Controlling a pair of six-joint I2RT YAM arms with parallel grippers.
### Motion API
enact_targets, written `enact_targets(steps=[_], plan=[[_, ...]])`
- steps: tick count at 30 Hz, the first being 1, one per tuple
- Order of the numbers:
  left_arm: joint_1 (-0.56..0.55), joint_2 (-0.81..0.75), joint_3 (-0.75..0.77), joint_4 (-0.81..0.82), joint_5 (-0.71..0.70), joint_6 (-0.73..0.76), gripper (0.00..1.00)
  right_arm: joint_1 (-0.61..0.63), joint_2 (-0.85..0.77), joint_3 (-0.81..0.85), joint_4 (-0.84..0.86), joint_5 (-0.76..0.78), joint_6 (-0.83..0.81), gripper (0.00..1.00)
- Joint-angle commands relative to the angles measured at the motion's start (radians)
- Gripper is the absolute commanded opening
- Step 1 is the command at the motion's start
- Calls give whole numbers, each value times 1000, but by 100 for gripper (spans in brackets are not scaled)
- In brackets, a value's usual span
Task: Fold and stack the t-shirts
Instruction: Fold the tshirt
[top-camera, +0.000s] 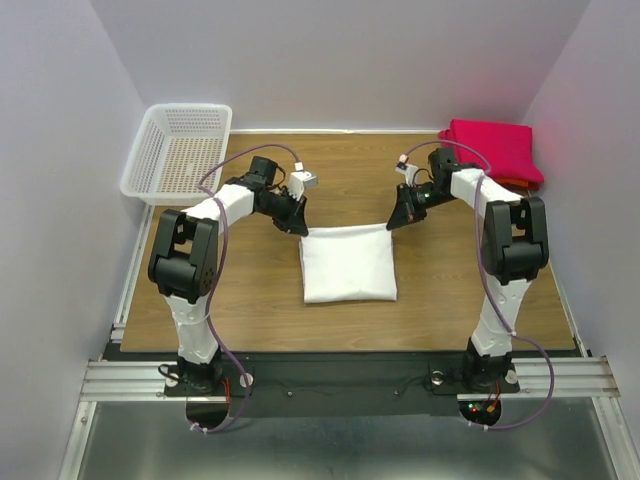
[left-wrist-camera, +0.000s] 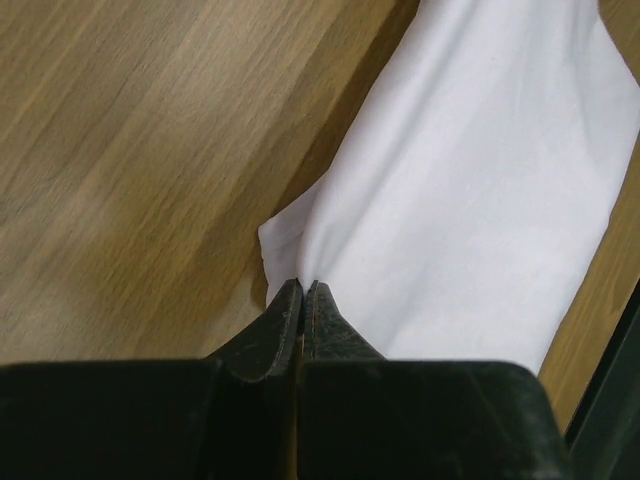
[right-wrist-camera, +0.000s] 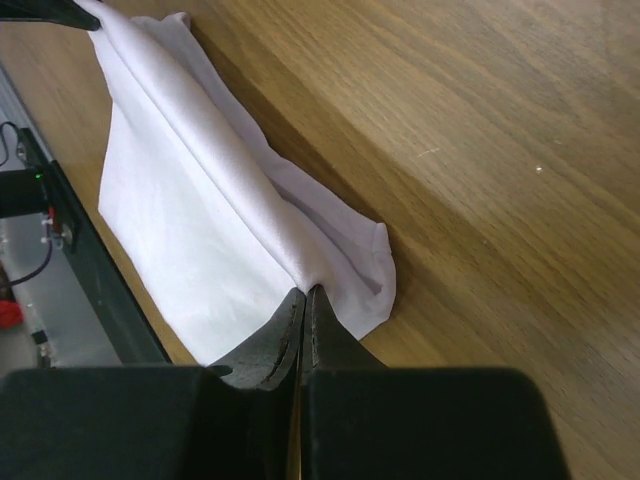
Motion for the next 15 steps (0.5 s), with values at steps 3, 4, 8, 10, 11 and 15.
enact_targets(steps=[3, 4, 8, 10, 11, 15], plan=[[5, -14, 44, -9, -47, 17, 0, 8, -40, -27, 104, 138, 46, 1], [5, 5, 55, 0, -62, 11, 0, 8, -29, -21, 115, 150, 55, 1], [5, 58, 87, 22, -130, 9, 0, 8, 21, -7, 162, 205, 66, 1], [7, 81, 113, 25, -156, 14, 0, 8, 49, 0, 182, 221, 70, 1], [7, 104, 121, 31, -164, 14, 0, 8, 60, 10, 195, 227, 75, 1], [11, 147, 146, 48, -203, 9, 0, 8, 104, 36, 219, 284, 86, 1]])
